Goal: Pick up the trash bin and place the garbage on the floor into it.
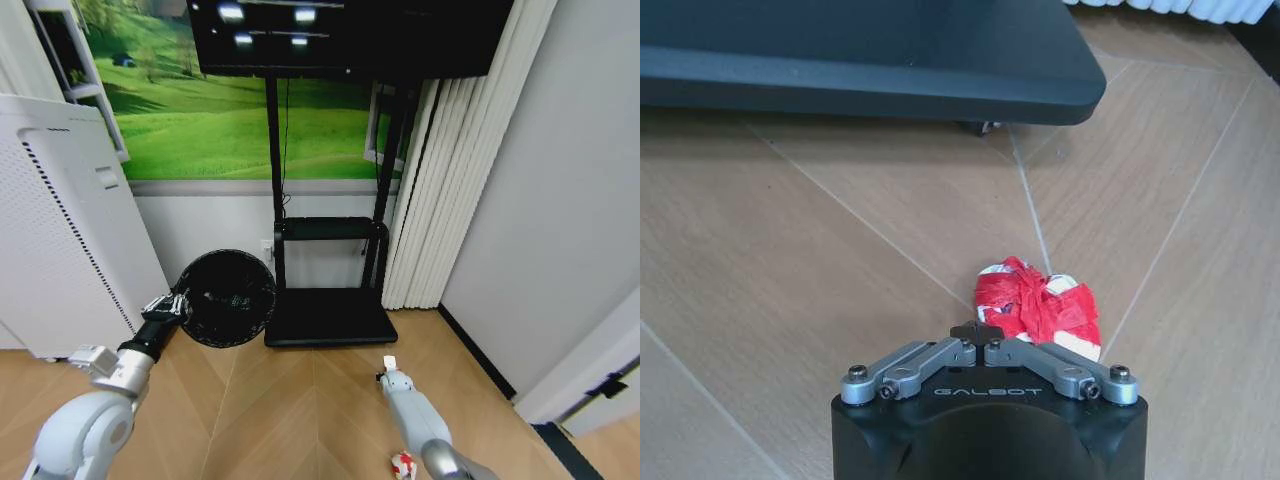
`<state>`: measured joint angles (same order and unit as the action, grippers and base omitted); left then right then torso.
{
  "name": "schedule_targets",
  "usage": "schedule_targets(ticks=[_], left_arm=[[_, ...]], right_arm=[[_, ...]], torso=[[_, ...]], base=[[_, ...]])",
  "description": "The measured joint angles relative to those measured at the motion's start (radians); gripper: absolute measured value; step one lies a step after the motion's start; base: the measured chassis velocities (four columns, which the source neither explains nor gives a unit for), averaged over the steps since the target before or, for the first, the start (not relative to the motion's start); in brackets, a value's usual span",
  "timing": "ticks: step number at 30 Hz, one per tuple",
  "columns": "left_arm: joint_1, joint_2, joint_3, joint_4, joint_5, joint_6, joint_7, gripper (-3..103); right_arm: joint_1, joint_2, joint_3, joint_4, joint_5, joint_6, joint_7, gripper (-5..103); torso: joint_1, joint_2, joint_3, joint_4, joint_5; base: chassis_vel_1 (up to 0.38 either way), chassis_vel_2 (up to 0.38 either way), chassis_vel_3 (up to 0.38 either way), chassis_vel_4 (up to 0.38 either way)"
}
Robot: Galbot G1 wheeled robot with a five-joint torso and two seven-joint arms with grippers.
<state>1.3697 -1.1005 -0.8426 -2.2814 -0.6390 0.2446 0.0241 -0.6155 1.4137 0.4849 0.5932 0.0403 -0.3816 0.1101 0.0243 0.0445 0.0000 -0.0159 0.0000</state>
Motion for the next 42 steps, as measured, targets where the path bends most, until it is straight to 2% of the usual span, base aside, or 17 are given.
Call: schedule_targets(ticks=[10,12,13,15,16,17,19,22,25,28,30,31,34,35,37,42], left_arm=[[-0.012,0.000,0.007,0.015,0.001,0.000,0.005,7],[-0.013,-0.002,0.008,0.018,0.004,0.000,0.009,7],[-0.013,-0.002,0.008,0.018,0.004,0.000,0.009,7],[-0.011,-0.009,0.010,0.022,0.009,0.000,0.013,7],[-0.011,-0.009,0.010,0.022,0.009,0.000,0.013,7],[-0.010,-0.013,0.012,0.024,0.015,-0.001,0.015,7],[-0.007,-0.019,0.015,0.025,0.020,-0.001,0.018,7],[-0.007,-0.021,0.017,0.027,0.025,-0.002,0.020,7],[-0.010,-0.025,0.022,0.034,0.034,-0.002,0.023,7],[-0.011,-0.026,0.025,0.036,0.035,-0.003,0.024,7],[-0.013,-0.027,0.027,0.038,0.038,-0.003,0.025,7],[-0.013,-0.027,0.027,0.038,0.038,-0.003,0.025,7],[-0.014,-0.027,0.026,0.045,0.039,-0.004,0.030,7],[-0.014,-0.027,0.026,0.045,0.039,-0.004,0.030,7],[-0.018,-0.028,0.026,0.049,0.039,-0.005,0.032,7],[-0.019,-0.031,0.026,0.054,0.040,-0.005,0.036,7]], right_arm=[[-0.004,-0.007,0.002,0.008,0.004,0.020,0.014,-2],[-0.001,-0.005,0.004,0.002,0.008,0.093,0.036,8],[-0.001,-0.005,0.004,0.002,0.008,0.093,0.036,8],[-0.019,-0.005,0.005,0.044,0.022,0.185,0.038,19],[-0.019,-0.005,0.005,0.044,0.022,0.185,0.038,19],[-0.045,-0.006,0.008,0.107,0.037,0.227,0.026,25],[-0.094,-0.012,0.011,0.223,0.080,0.247,0.013,36],[-0.134,-0.018,0.012,0.302,0.105,0.246,0.003,41],[-0.198,-0.029,0.014,0.400,0.116,0.225,-0.023,57],[-0.205,-0.030,0.015,0.412,0.116,0.223,-0.024,62],[-0.213,-0.030,0.015,0.422,0.116,0.219,-0.029,73],[-0.213,-0.030,0.015,0.422,0.116,0.219,-0.029,73],[-0.214,-0.029,0.016,0.424,0.112,0.215,-0.033,90],[-0.214,-0.029,0.016,0.424,0.112,0.215,-0.033,90],[-0.212,-0.028,0.015,0.424,0.109,0.212,-0.034,98],[-0.204,-0.026,0.014,0.418,0.107,0.207,-0.034,100]], torso=[[0.000,0.000,0.000,0.0000,0.0000],[0.000,0.000,0.000,0.0000,0.0000],[0.000,0.000,0.000,0.0000,0.0000],[0.000,0.000,0.000,0.0000,0.0001],[0.000,0.000,0.000,0.0000,0.0001],[0.000,0.000,0.000,0.0000,0.0000],[0.000,0.000,0.000,0.0001,0.0000],[0.000,0.000,0.000,0.0001,-0.0001],[0.000,0.000,0.000,-0.0002,0.0001],[0.000,0.000,0.000,-0.0002,-0.0001],[0.000,0.000,0.000,-0.0001,0.0001],[0.000,0.000,0.000,-0.0001,0.0001],[0.000,0.000,0.000,0.0001,0.0000],[0.000,0.000,0.000,0.0001,0.0000],[0.000,0.000,0.000,0.0000,0.0000],[0.000,0.000,0.000,-0.0001,0.0000]], base=[[0.000,0.000,0.000,0.000],[0.000,0.000,0.000,0.000],[0.000,0.000,0.000,0.000],[0.000,0.000,0.000,0.000],[0.000,0.000,0.000,0.000],[0.000,0.000,0.000,0.000],[0.000,0.000,0.000,0.000],[0.000,0.000,0.000,0.000],[0.000,0.000,0.000,0.000],[0.000,0.000,0.000,0.000],[0.000,0.000,0.000,0.000],[0.000,0.000,0.000,0.000],[-0.017,-0.019,0.016,0.021],[-0.050,-0.058,0.049,0.062],[-0.069,-0.073,0.060,0.072],[-0.086,-0.095,0.074,0.086]])
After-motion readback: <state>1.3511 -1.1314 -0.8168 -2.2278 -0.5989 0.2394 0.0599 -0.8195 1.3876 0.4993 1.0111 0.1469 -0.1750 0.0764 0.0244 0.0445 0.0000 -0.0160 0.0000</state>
